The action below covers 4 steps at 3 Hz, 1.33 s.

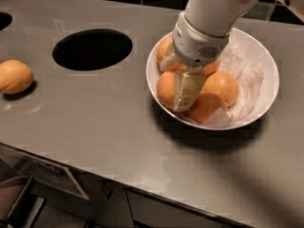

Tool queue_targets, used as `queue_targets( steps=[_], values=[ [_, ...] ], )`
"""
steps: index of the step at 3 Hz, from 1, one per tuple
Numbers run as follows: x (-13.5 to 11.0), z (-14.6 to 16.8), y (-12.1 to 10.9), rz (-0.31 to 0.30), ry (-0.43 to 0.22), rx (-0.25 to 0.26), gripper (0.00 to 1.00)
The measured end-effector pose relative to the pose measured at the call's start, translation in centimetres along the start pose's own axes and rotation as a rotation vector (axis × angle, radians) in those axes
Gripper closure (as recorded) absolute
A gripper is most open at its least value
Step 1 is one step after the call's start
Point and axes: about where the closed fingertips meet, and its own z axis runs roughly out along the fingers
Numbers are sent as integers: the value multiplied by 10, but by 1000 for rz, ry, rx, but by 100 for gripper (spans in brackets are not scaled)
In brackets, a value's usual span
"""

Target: Pick orange from white bowl

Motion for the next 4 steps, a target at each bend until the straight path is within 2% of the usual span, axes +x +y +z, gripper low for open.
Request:
queue_targets(
  steps=[4],
  values=[
    [8, 12, 3, 14, -2, -30, 31]
  ],
)
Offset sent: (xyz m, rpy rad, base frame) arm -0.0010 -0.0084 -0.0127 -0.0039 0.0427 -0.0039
